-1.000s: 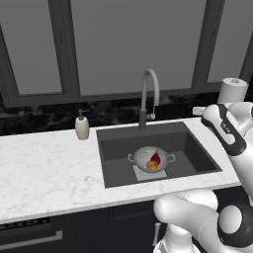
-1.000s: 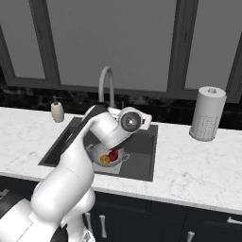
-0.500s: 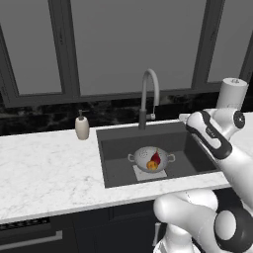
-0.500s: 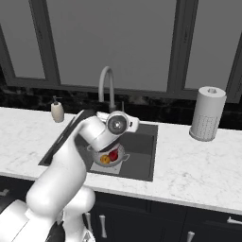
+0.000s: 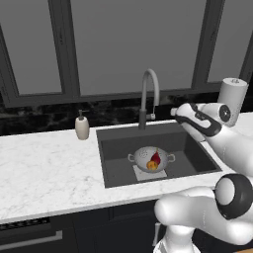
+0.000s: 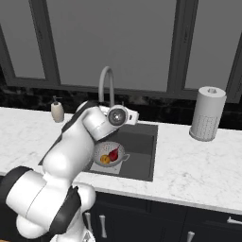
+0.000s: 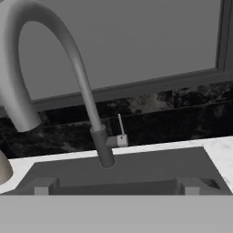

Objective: Put the colander in the sink, put the peach, pear in the colander, and turn on the sink faucet and pour water over the colander.

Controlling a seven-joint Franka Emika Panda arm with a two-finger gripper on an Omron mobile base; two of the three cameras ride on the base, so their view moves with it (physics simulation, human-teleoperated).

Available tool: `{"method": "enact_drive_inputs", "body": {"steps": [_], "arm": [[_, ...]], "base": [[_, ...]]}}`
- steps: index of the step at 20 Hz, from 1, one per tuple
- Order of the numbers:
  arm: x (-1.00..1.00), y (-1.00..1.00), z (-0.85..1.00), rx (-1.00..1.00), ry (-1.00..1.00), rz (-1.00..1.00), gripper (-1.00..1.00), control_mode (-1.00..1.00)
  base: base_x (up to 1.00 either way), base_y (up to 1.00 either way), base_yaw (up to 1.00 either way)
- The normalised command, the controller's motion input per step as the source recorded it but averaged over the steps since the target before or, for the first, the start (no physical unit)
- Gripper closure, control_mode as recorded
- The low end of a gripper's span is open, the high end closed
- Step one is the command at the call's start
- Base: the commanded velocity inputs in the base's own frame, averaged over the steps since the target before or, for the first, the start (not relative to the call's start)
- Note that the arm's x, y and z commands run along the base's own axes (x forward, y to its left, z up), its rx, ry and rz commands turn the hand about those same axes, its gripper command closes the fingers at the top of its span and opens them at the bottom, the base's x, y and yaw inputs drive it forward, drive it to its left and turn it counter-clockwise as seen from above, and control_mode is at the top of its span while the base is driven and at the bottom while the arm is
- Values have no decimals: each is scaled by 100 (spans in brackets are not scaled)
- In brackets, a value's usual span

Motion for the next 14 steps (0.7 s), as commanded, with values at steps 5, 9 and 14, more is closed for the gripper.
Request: {"method": "enact_drive_inputs", "body": {"steps": [5, 9, 14], "arm": [[37, 0, -11, 0, 0, 2, -100, -100], [9, -8, -37, 0, 0, 6, -100, -100], [2, -23, -40, 0, -3, 8, -100, -100]], "base": [[0, 0, 0], [0, 0, 0], [0, 0, 0]]}}
